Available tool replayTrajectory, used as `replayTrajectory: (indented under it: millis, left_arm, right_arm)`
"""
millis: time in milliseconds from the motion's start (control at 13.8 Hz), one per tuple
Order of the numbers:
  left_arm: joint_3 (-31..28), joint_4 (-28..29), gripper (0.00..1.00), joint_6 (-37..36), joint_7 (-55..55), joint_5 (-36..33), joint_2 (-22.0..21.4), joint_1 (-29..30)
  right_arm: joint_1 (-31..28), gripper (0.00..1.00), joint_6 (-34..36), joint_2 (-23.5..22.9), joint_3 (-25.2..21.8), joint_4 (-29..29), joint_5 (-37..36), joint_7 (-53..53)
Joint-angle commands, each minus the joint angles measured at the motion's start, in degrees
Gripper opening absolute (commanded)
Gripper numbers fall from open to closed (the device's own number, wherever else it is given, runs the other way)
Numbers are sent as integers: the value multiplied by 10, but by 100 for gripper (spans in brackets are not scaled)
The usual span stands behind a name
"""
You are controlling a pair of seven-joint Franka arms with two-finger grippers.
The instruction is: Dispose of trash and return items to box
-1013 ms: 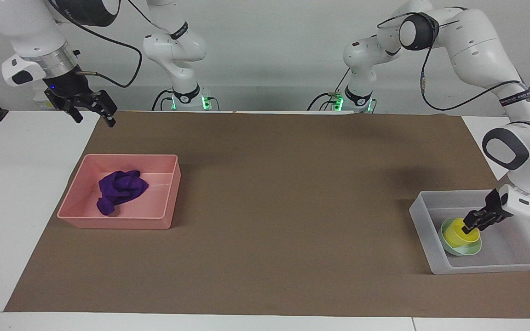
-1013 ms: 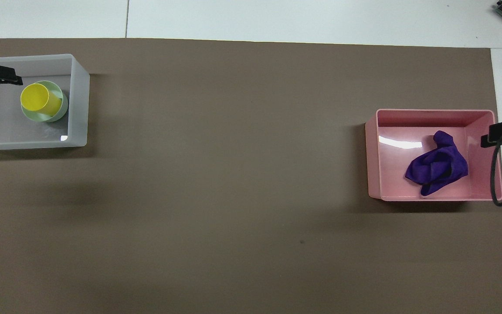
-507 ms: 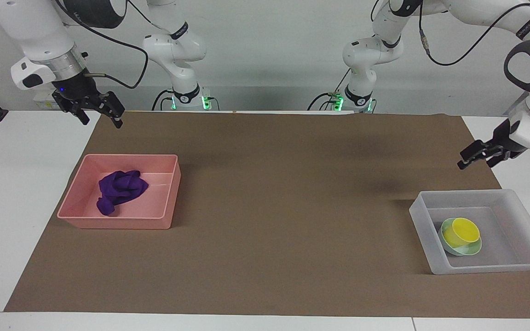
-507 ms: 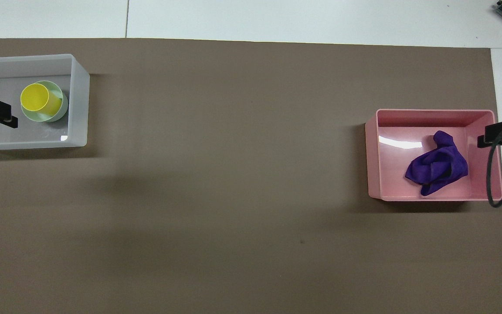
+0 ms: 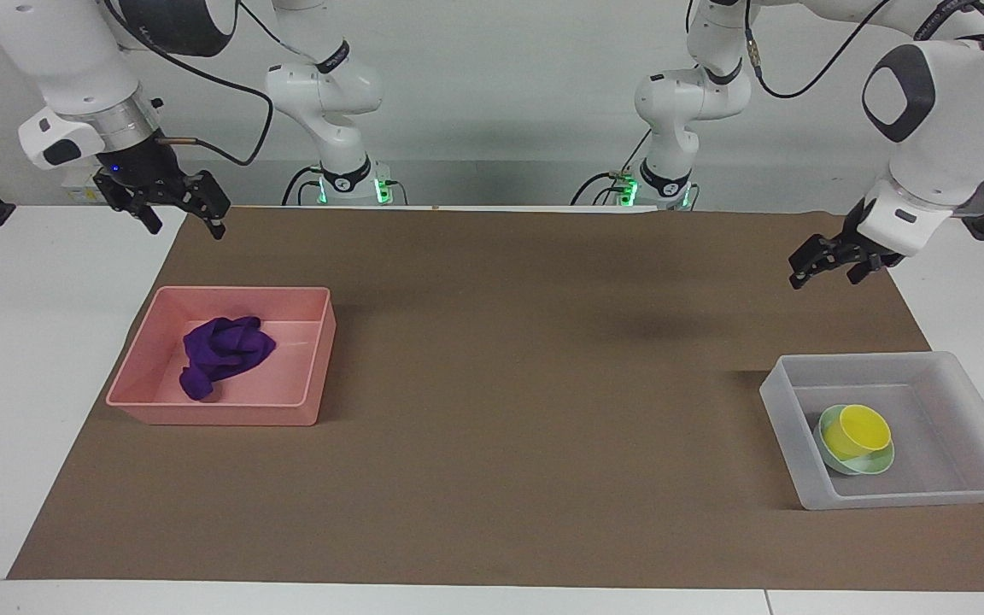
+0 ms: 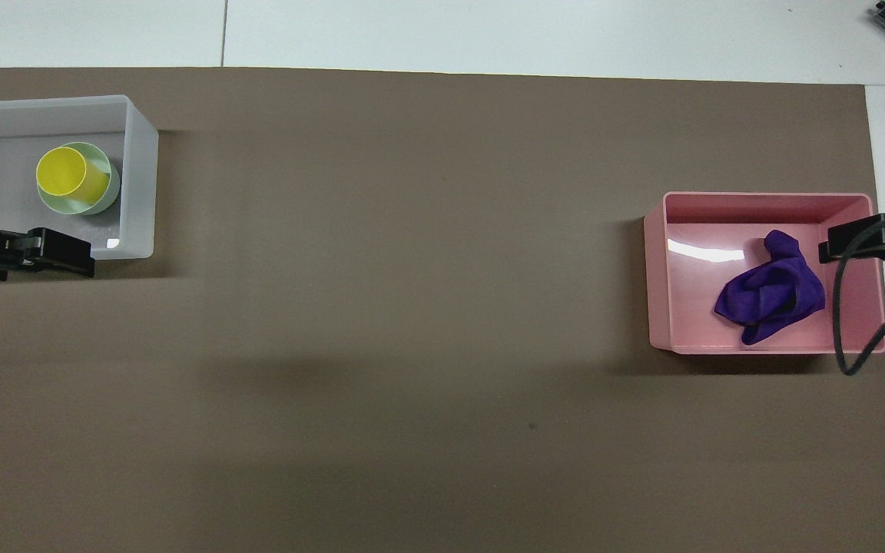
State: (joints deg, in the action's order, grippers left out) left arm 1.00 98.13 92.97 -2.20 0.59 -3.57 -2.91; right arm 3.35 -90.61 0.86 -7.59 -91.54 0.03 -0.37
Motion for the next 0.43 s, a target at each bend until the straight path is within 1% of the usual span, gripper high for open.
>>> replayTrajectory:
  millis: [0, 72, 145, 217, 362]
  left_arm:
    - [2, -18, 100, -36, 2, -16, -8, -2]
    - [25, -45, 100, -53, -2, -16, 7, 27]
    - [63, -72, 100, -73, -5, -16, 28, 54]
    - [76, -82, 100, -81, -14, -16, 30, 62]
    - [73, -78, 100, -83, -27, -16, 25, 52]
  right_arm:
    - [-4, 100, -15, 15, 3, -21, -12, -8]
    - [-4, 100, -18, 15, 3, -21, -12, -8]
    - [-4, 100, -18, 15, 3, -22, -12, -11]
    - [-3, 100, -18, 15, 3, -21, -12, -17]
    - [-3, 100, -19, 15, 3, -21, -12, -22]
